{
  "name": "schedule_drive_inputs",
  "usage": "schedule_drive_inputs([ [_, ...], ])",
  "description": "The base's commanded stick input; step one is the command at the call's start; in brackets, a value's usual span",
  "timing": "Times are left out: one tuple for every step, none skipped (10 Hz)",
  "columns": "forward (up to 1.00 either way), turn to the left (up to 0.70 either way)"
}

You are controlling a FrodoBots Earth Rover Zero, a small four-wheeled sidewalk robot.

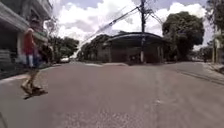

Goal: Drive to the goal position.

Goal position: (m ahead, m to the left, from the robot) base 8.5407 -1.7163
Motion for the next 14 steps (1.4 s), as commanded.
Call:
schedule_drive_inputs([
  [1.00, 0.00],
  [1.00, 0.00],
  [1.00, 0.00],
  [1.00, 0.00],
  [1.00, 0.00],
  [1.00, 0.00],
  [1.00, 0.00],
  [1.00, 0.00],
  [1.00, 0.00],
  [1.00, 0.00],
  [1.00, 0.00],
  [1.00, 0.00],
  [1.00, 0.00],
  [1.00, 0.00],
])
